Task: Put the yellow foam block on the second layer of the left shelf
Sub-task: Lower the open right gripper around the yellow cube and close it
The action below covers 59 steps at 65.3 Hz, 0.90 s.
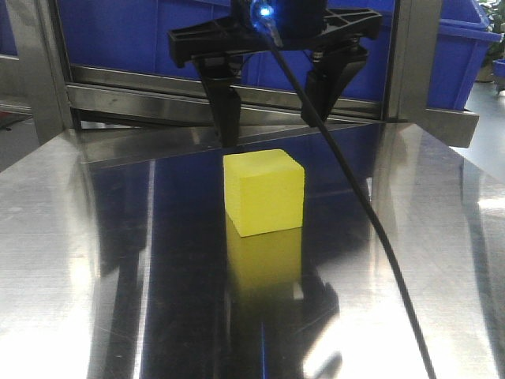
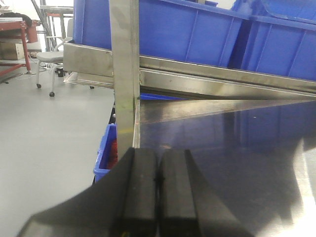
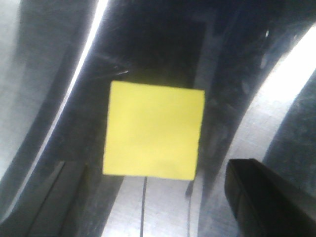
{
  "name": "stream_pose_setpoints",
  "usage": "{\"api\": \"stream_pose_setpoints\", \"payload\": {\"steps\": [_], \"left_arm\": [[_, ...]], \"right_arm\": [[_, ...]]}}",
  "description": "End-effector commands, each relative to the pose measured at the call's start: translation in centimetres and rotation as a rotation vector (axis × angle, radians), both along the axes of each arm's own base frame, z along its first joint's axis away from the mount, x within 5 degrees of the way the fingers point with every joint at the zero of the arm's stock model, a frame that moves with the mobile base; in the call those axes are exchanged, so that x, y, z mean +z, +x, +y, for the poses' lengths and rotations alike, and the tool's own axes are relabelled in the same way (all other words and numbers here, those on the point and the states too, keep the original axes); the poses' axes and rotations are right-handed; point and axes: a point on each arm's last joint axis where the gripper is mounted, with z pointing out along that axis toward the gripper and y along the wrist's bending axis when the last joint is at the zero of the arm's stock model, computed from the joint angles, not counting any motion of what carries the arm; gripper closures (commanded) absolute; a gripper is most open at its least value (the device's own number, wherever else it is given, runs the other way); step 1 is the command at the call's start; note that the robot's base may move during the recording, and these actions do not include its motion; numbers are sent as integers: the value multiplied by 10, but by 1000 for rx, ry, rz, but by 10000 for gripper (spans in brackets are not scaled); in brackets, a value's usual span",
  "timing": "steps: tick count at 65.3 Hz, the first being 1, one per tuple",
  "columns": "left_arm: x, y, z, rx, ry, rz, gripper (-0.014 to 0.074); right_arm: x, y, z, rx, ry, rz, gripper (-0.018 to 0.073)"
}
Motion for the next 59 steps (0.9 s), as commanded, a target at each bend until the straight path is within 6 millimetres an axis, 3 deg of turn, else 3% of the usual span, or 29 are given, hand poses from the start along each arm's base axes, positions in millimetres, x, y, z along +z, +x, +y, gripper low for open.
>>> {"api": "stream_pose_setpoints", "payload": {"steps": [1,11,52,59], "left_arm": [[-2,1,-1,-16,-10,-49,460],[-2,1,-1,-16,-10,-49,460],[-2,1,-1,-16,-10,-49,460],[-2,1,-1,-16,-10,-49,460]], "right_arm": [[28,6,-6,-20,80,-108,-65],[21,11,-1,-31,131,-92,-65],[-27,31,8,-41,59,-18,-60],[-27,33,5,-43,54,-18,28]]}}
